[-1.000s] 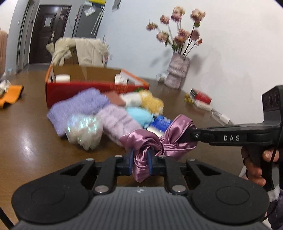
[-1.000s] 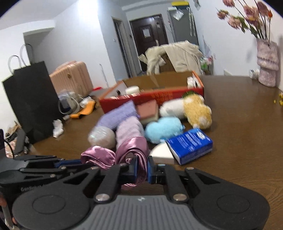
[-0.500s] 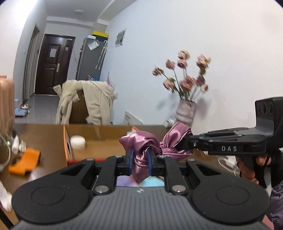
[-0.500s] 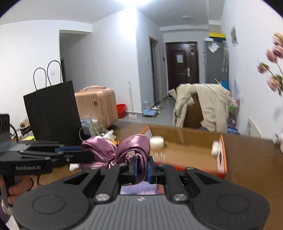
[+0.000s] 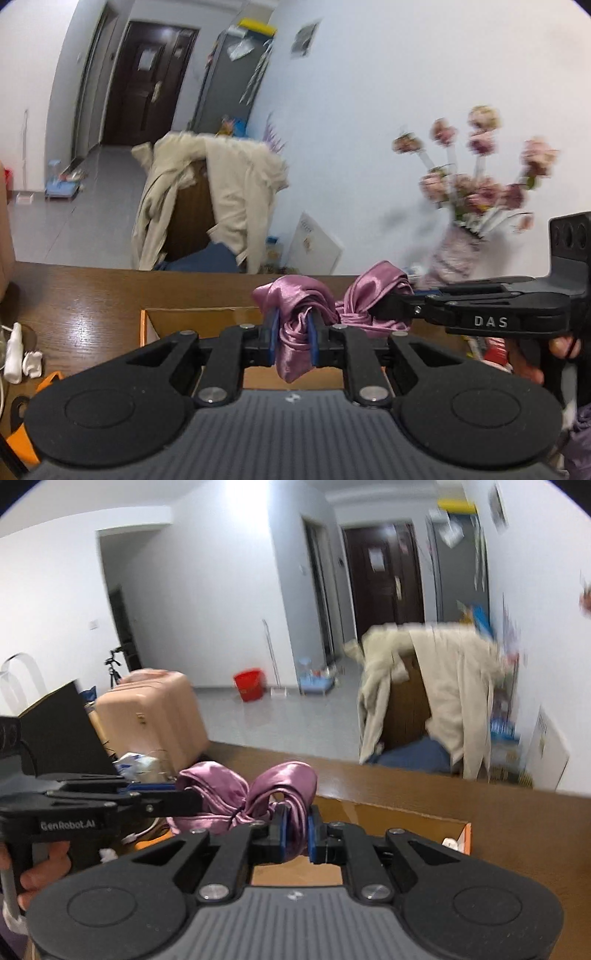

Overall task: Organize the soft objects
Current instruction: 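Carry the pink bow into the cardboard box and open both grippers, then grasp the iridescent plastic pouch with the left gripper while the right grasps the white triangular sponge, then carry the pouch and triangular sponge into the box and open both grippers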

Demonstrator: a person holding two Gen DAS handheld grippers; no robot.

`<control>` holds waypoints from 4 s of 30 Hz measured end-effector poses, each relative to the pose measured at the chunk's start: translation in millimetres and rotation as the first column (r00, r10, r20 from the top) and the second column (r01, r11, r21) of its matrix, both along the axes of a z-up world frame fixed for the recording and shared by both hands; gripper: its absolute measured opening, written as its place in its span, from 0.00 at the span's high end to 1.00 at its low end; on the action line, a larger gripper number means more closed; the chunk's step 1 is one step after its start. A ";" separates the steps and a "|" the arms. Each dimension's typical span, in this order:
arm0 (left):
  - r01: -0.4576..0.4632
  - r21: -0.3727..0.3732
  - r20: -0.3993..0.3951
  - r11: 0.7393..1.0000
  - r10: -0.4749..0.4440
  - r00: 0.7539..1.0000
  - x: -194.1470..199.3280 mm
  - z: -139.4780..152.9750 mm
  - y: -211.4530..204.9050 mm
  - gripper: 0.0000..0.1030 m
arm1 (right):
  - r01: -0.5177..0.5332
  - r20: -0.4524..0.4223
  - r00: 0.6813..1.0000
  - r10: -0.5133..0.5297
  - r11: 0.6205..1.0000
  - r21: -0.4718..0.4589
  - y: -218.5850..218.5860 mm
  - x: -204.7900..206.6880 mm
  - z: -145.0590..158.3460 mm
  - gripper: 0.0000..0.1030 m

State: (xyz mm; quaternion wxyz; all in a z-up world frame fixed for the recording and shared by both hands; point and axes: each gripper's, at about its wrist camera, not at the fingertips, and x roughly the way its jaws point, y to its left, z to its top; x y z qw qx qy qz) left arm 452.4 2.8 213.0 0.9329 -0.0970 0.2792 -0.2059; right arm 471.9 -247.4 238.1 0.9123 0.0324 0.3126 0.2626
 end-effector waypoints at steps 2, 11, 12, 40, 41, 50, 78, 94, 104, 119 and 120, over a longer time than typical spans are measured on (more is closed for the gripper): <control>-0.003 -0.016 -0.060 1.000 0.002 0.998 36.2 -15.6 -3.6 0.84 | 0.021 -0.073 0.997 -0.020 1.000 0.014 -3.4 37.8 -17.3 0.90; -0.129 0.041 -0.271 0.991 0.136 0.953 137.5 -112.0 -15.3 0.75 | 0.047 -0.278 0.958 -0.063 0.997 -0.067 22.8 140.3 -130.2 0.90; -0.132 0.057 -0.270 0.990 0.142 0.952 140.6 -118.3 -15.7 0.74 | 0.055 -0.287 0.955 -0.072 0.996 -0.068 26.2 145.6 -139.2 0.89; -0.065 0.090 0.095 0.994 0.057 0.994 -145.0 10.3 69.6 0.13 | 0.172 -0.018 0.985 -0.173 0.985 -0.018 -7.1 -138.5 -16.0 0.43; -0.067 0.091 0.109 0.994 0.057 0.992 -158.3 10.3 71.3 0.12 | 0.173 -0.009 0.985 -0.173 0.985 -0.013 -6.9 -153.6 -16.8 0.43; -0.119 0.043 0.226 0.992 0.106 0.968 -280.6 -31.8 91.0 0.00 | 0.226 0.138 0.966 -0.220 0.974 -0.029 -1.3 -297.4 -46.7 0.32; -0.044 0.238 0.121 0.970 0.015 0.993 -241.9 -157.3 -4.6 0.15 | 0.356 0.058 0.934 -0.351 0.925 -0.135 21.8 -298.3 -199.3 0.43; 0.056 0.193 0.030 0.980 -0.063 0.998 -220.6 -172.2 -5.7 0.71 | 0.347 0.042 0.937 -0.346 0.914 -0.209 27.9 -263.1 -215.1 0.71; 0.028 0.184 0.119 0.983 -0.050 0.992 -277.7 -137.7 8.2 0.71 | 0.333 0.128 0.940 -0.316 0.931 -0.149 27.8 -300.9 -181.3 0.71; -0.040 0.134 0.210 0.990 0.011 0.978 -258.7 -94.9 21.6 0.71 | 0.283 0.203 0.943 -0.263 0.956 -0.074 12.6 -300.9 -127.2 0.71; -0.050 0.135 0.216 0.990 0.020 0.976 -244.8 -90.2 22.4 0.71 | 0.271 0.211 0.945 -0.250 0.960 -0.076 12.2 -291.0 -121.5 0.71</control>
